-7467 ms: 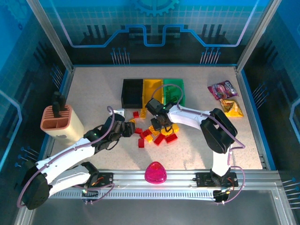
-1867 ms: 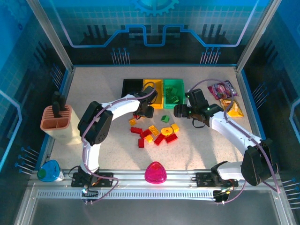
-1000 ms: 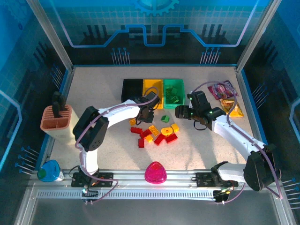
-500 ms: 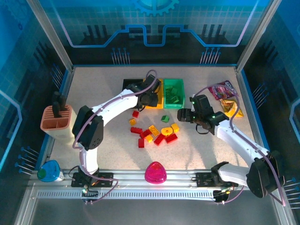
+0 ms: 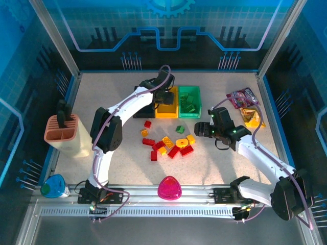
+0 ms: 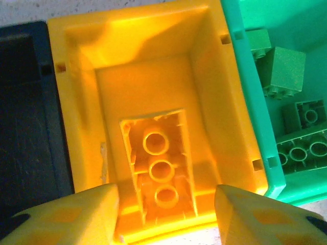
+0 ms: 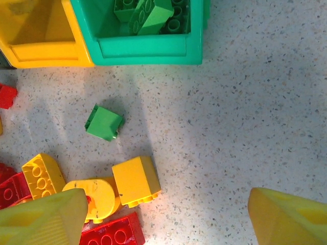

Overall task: Sort the legos into containers by color
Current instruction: Place the lego in the container, then pick up the lego from the center of the table.

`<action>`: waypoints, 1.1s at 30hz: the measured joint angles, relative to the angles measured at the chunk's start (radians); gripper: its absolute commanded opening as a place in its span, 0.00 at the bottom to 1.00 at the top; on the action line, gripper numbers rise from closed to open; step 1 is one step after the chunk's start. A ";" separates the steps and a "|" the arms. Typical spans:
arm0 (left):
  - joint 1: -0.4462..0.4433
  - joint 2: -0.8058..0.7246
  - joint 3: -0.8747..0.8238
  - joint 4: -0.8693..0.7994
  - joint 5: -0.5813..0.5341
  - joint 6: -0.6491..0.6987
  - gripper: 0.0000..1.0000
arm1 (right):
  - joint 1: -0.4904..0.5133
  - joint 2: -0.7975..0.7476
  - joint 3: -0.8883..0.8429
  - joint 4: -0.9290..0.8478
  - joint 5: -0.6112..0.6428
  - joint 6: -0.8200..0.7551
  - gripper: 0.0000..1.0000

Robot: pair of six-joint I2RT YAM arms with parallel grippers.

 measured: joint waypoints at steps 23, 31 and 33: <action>-0.018 -0.725 -0.762 0.309 0.060 -0.056 0.55 | 0.121 0.297 0.095 -0.039 -0.018 -0.064 0.72; -0.018 -0.849 -0.898 0.317 0.052 -0.072 0.54 | 0.132 0.428 0.163 -0.055 0.015 -0.064 0.64; -0.018 -0.866 -0.917 0.319 0.049 -0.075 0.53 | 0.132 0.453 0.177 -0.063 0.025 -0.064 0.64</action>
